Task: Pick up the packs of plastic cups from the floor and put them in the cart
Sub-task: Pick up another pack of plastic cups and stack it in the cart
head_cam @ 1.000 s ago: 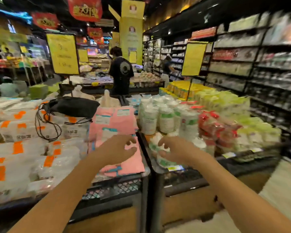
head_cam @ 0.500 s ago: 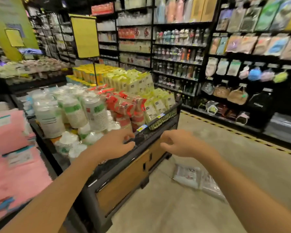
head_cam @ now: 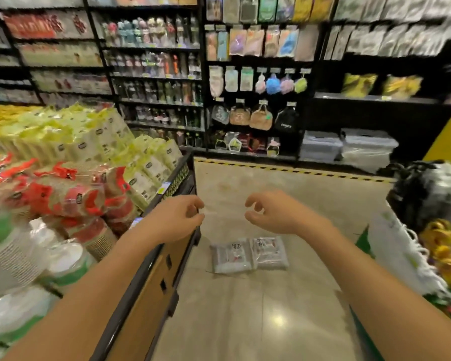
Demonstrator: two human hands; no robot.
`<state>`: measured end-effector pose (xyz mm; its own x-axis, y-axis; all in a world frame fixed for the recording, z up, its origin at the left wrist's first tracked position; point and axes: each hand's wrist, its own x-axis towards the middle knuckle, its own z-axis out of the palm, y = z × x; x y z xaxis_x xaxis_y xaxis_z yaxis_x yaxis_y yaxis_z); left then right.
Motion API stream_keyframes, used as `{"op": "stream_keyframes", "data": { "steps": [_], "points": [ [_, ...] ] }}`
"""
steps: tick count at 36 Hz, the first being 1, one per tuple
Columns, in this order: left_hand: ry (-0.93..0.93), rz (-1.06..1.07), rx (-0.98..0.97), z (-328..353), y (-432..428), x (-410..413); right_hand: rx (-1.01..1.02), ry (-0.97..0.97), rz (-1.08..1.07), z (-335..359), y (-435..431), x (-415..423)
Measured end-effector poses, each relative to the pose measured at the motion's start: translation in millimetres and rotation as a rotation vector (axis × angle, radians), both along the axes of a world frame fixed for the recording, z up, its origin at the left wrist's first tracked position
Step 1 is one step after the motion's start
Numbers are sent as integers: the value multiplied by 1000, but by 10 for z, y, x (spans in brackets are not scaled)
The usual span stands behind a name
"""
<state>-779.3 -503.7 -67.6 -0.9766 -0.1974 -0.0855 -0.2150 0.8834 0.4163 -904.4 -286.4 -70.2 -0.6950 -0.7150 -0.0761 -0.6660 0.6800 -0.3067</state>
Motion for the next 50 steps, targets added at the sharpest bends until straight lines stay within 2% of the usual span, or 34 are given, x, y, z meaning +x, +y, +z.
{"op": "stream_keyframes", "data": {
  "steps": [9, 20, 32, 42, 45, 50],
  "points": [
    [26, -82, 9, -258, -114, -1291, 6, -29, -85, -220, 32, -1107],
    [-10, 44, 70, -660, -331, -2785, 28, -85, -55, -627, -202, -2750],
    [-70, 139, 172, -1428, -1009, -4047, 86, -134, -37, -1291, -1038, -4191],
    [-60, 230, 302, -2896, -1883, -5352, 73, -272, -179, -2684, -1860, -5460],
    [-103, 205, 323, -3530, -2053, -5669, 44, -322, -229, -3340, -2025, -5745],
    [-170, 282, 401, -4803, -2247, -6007, -17, -476, -326, -4669, -2137, -6077]
  ]
}}
